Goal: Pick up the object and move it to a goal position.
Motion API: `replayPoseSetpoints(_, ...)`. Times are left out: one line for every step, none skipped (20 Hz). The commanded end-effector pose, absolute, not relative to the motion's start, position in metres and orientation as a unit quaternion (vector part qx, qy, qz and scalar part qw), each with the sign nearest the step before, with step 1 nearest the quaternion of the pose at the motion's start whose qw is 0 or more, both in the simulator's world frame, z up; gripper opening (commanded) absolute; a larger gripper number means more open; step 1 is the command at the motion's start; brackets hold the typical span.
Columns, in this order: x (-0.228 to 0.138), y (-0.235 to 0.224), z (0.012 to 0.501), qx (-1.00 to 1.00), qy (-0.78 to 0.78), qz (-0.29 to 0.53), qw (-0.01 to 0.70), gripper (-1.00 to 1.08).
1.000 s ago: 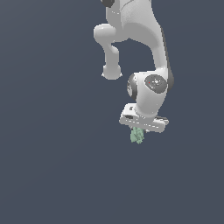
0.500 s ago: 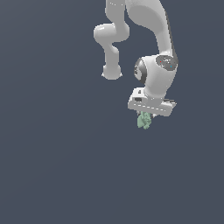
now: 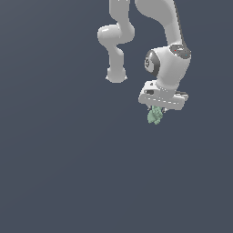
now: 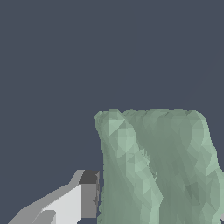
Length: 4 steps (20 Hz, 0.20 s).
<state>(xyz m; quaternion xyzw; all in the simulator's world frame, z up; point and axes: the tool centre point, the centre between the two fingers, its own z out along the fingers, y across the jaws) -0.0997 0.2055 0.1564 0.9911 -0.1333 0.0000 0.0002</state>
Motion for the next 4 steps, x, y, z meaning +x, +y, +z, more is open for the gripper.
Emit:
replayPoseSetpoints(-0.1055, 0.2093, 0.1594, 0.991, -0.134, 0.0, 0.0, -1.0)
replayPoseSetpoints(-0.1066, 0.2103, 0.1601, 0.991, -0.134, 0.0, 0.0, -1.0)
replayPoseSetpoints(-0.1071, 0.2105, 0.1606, 0.991, -0.134, 0.0, 0.0, -1.0)
replayPoseSetpoints(-0.1073, 0.2107, 0.1607, 0.991, -0.134, 0.0, 0.0, -1.0)
